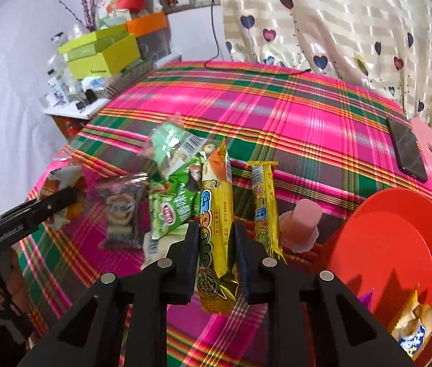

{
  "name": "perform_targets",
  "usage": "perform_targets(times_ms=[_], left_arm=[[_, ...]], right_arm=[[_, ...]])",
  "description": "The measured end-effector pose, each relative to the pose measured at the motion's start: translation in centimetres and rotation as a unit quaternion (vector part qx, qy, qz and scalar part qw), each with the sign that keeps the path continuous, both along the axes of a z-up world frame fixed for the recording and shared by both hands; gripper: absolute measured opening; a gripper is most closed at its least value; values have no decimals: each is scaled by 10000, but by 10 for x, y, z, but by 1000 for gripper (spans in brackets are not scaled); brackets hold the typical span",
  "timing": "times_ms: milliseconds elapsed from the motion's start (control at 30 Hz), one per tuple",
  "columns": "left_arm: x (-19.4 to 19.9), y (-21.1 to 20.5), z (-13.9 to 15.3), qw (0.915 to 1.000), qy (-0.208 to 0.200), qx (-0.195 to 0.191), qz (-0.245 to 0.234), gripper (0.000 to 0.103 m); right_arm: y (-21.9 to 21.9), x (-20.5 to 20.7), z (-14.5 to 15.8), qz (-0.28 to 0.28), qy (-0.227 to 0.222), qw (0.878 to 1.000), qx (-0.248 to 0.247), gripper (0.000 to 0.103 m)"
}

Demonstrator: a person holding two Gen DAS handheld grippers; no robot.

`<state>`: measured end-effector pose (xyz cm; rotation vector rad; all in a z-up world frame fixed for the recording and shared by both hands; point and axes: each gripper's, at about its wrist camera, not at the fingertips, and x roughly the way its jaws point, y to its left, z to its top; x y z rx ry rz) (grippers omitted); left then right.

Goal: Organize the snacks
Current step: 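Carry yellow snack bar into red basket with right tool while left tool lifts white bag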

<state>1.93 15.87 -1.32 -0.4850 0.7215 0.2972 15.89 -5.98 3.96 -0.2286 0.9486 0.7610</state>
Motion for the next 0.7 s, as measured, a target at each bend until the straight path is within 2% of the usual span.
perform_targets(times_ms=[333, 700], left_arm=[[-14, -26, 23, 9993, -250, 65, -273, 52], [-8, -66, 38, 9966, -340, 112, -745, 52]], right_arm=[[-25, -23, 23, -19, -144, 9994, 304, 20], [-66, -37, 40, -264, -274, 9981, 486, 20]])
